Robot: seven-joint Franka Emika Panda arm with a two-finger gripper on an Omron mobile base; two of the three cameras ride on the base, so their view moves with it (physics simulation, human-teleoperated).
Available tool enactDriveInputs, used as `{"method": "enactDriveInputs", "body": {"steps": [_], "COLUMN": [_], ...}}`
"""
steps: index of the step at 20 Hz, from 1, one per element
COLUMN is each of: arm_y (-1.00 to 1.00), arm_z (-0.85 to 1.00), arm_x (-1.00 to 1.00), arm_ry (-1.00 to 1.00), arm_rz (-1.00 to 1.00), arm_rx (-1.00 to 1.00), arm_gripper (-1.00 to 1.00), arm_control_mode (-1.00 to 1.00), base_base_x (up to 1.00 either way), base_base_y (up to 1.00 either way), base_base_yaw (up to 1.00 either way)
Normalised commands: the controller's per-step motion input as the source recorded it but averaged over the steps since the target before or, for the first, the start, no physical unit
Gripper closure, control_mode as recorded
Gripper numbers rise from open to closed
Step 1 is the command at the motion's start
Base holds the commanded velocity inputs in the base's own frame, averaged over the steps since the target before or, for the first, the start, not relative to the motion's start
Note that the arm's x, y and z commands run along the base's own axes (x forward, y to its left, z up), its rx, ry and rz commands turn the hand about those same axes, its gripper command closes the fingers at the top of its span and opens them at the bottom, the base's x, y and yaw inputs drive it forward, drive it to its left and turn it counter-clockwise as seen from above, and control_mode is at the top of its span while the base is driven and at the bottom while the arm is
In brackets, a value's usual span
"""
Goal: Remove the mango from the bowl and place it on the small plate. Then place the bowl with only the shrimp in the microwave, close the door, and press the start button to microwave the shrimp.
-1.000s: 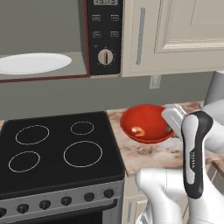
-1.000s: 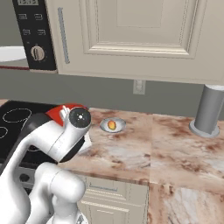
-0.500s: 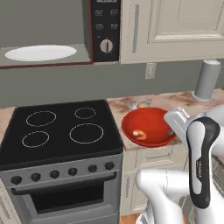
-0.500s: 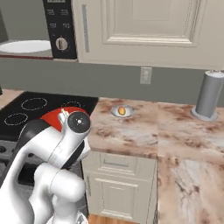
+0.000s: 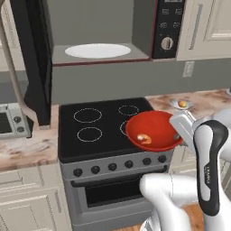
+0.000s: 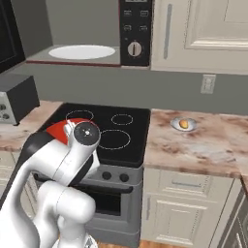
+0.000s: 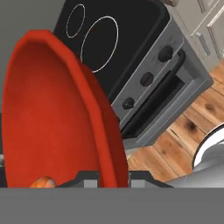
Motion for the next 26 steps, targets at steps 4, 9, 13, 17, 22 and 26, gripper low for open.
{"method": "enactDriveInputs", "body": {"steps": [4, 9, 13, 17, 22, 26], "arm_y": [0.0, 0.0, 0.0, 0.0, 0.0, 0.0], "arm_z": [0.0, 0.0, 0.0, 0.0, 0.0, 0.0], "arm_x": [0.0, 0.0, 0.0, 0.0, 0.0, 0.0], "arm_ry": [0.0, 0.0, 0.0, 0.0, 0.0, 0.0], "arm_rz": [0.0, 0.0, 0.0, 0.0, 0.0, 0.0], "arm_rx": [0.0, 0.0, 0.0, 0.0, 0.0, 0.0], "arm_gripper": [1.0, 1.0, 1.0, 1.0, 1.0, 1.0], "arm_control_mode": [1.0, 1.0, 1.0, 1.0, 1.0, 1.0], "base_base_x": [0.55, 0.73, 0.5, 0.51, 0.66, 0.94], "base_base_y": [0.22, 0.44, 0.77, 0.19, -0.01, 0.0], "base_base_yaw": [-0.02, -0.01, 0.0, 0.0, 0.01, 0.08]}}
